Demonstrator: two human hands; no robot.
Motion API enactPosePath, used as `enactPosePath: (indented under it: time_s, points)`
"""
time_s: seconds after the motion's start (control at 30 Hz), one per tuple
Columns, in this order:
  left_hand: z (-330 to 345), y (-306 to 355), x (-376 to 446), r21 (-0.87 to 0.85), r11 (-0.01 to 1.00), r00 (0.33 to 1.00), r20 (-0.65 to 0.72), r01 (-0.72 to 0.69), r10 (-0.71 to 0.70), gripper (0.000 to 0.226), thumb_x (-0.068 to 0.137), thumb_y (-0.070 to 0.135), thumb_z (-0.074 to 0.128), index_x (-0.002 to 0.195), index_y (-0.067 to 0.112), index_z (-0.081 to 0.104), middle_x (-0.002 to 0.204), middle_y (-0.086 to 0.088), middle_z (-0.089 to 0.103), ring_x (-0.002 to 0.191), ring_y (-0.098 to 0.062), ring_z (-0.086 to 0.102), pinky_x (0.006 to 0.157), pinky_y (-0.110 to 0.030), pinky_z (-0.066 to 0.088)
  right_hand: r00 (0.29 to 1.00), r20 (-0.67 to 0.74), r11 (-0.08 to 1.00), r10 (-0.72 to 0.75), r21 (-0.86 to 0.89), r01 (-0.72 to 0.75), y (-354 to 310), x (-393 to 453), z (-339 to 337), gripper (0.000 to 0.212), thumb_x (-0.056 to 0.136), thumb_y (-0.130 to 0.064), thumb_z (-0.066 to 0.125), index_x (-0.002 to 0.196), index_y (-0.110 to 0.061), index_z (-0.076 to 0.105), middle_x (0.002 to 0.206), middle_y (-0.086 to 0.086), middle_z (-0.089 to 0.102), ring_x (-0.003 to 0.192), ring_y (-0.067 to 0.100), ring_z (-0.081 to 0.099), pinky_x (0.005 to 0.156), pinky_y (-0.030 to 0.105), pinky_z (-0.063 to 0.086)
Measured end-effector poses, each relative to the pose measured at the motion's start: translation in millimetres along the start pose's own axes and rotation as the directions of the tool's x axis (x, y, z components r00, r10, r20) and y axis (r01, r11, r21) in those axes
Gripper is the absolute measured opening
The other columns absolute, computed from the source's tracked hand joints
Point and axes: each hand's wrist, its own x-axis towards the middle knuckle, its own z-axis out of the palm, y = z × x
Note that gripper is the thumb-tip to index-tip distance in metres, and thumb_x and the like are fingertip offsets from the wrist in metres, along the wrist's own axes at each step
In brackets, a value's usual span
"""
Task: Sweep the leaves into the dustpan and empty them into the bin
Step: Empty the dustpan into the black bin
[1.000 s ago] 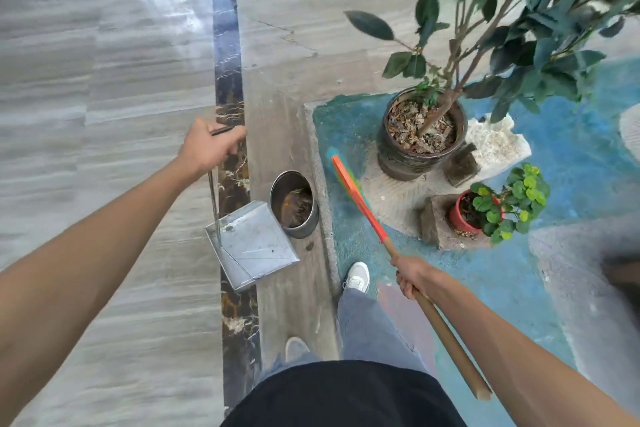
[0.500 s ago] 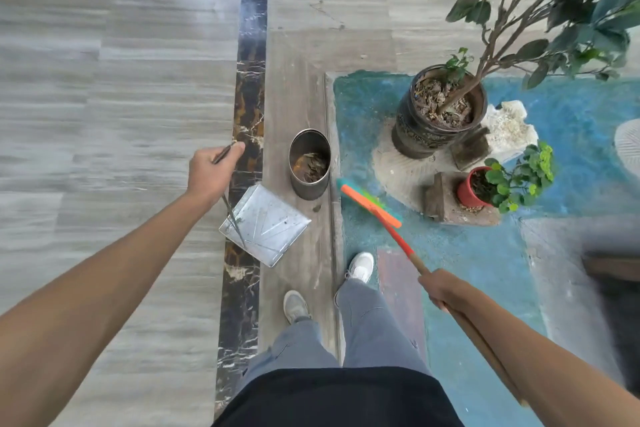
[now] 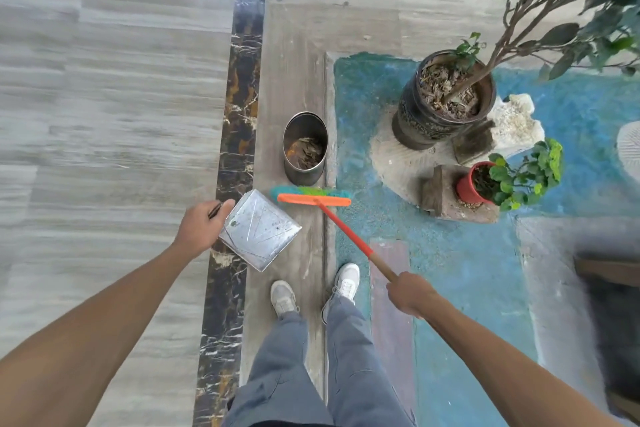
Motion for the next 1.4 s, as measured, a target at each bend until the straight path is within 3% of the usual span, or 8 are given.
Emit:
enactPosePath:
  time_s: [0.27, 0.5, 0.63, 0.73, 0.83, 1.07, 1.27, 1.4]
  points:
    - [26.1, -38.6, -15.2, 0.135, 0.987, 0.994, 0.057, 0.085, -0.094, 0.048, 0.098, 0.039, 0.051, 0.059, 0.014, 0.039, 0.052, -0.004, 0.042, 0.058, -0.029, 0.046, 0.058, -0.04, 0.036, 0.999, 0.029, 0.997, -0.043, -0.069, 0.045, -40.3, 20.4, -21.2, 0.037, 0.102, -0.021, 0.034, 0.123, 0.0, 0.056, 0.121, 0.021, 0.06, 0.111, 0.036, 0.058, 0.084, 0.035, 0.046]
    - [50.4, -40.3, -14.3, 0.123, 0.981, 0.976, 0.14, 0.149, -0.166, 0.04, 0.1, 0.041, 0.044, 0.068, 0.017, 0.049, 0.064, -0.007, 0.056, 0.069, -0.032, 0.056, 0.066, -0.041, 0.042, 0.996, 0.092, 0.999, -0.023, -0.041, 0.027, -80.5, 57.9, -27.3, 0.037, 0.094, -0.01, 0.034, 0.123, 0.001, 0.056, 0.075, 0.008, 0.05, 0.063, 0.027, 0.05, 0.048, 0.029, 0.033]
    - [63.7, -39.3, -6.3, 0.148, 0.974, 0.965, 0.175, 0.172, -0.197, 0.043, 0.101, 0.043, 0.04, 0.074, 0.01, 0.05, 0.069, -0.012, 0.059, 0.074, -0.035, 0.059, 0.07, -0.043, 0.044, 0.989, 0.148, 1.0, -0.022, 0.014, 0.02, -87.2, 63.7, -25.3, 0.027, 0.092, -0.014, 0.038, 0.102, -0.002, 0.06, 0.082, 0.014, 0.061, 0.072, 0.028, 0.059, 0.05, 0.028, 0.041]
    - [66.7, -41.6, 6.0, 0.173, 0.969, 0.963, 0.173, 0.177, -0.207, 0.046, 0.1, 0.045, 0.039, 0.08, 0.007, 0.055, 0.072, -0.01, 0.061, 0.076, -0.034, 0.059, 0.07, -0.042, 0.044, 0.984, 0.178, 0.998, -0.01, 0.057, 0.0, -84.2, 67.9, -21.6, 0.023, 0.091, -0.017, 0.037, 0.083, -0.005, 0.056, 0.069, 0.015, 0.061, 0.058, 0.027, 0.058, 0.048, 0.026, 0.043]
    - [65.7, -47.9, 17.4, 0.192, 0.961, 0.958, 0.166, 0.201, -0.234, 0.049, 0.1, 0.047, 0.038, 0.094, 0.005, 0.063, 0.084, -0.014, 0.067, 0.083, -0.033, 0.061, 0.076, -0.043, 0.049, 0.976, 0.216, 0.975, -0.022, 0.221, -0.027, -82.8, 67.0, -13.1, 0.027, 0.092, -0.023, 0.038, 0.068, -0.013, 0.047, 0.063, 0.011, 0.055, 0.049, 0.019, 0.049, 0.049, 0.028, 0.04]
    - [62.9, -50.6, 21.1, 0.21, 0.951, 0.946, 0.187, 0.226, -0.265, 0.052, 0.099, 0.049, 0.036, 0.097, 0.006, 0.063, 0.085, -0.014, 0.068, 0.082, -0.032, 0.063, 0.076, -0.045, 0.049, 0.886, 0.463, 0.724, 0.01, 0.608, -0.327, -53.1, 59.7, -26.8, 0.033, 0.095, -0.037, 0.048, 0.076, -0.013, 0.037, 0.048, -0.002, 0.03, 0.037, 0.01, 0.021, 0.034, 0.015, 0.017]
    - [56.7, -52.1, 19.1, 0.204, 0.951, 0.935, 0.224, 0.232, -0.277, 0.053, 0.099, 0.052, 0.033, 0.104, 0.011, 0.066, 0.095, -0.01, 0.07, 0.089, -0.029, 0.063, 0.082, -0.045, 0.051, 0.955, 0.295, 0.905, 0.006, 0.405, -0.131, -58.7, 60.1, -23.6, 0.037, 0.09, -0.037, 0.042, 0.078, -0.004, 0.054, 0.056, 0.014, 0.052, 0.035, 0.019, 0.04, 0.048, 0.025, 0.035]
    - [54.2, -51.8, 19.3, 0.216, 0.948, 0.937, 0.213, 0.233, -0.278, 0.053, 0.1, 0.05, 0.034, 0.09, 0.006, 0.062, 0.083, -0.013, 0.067, 0.08, -0.032, 0.063, 0.078, -0.046, 0.05, 0.956, 0.293, 0.932, -0.031, 0.354, -0.078, -82.1, 57.6, -11.4, 0.032, 0.093, -0.028, 0.043, 0.074, -0.003, 0.051, 0.05, 0.011, 0.051, 0.032, 0.018, 0.043, 0.045, 0.022, 0.036]
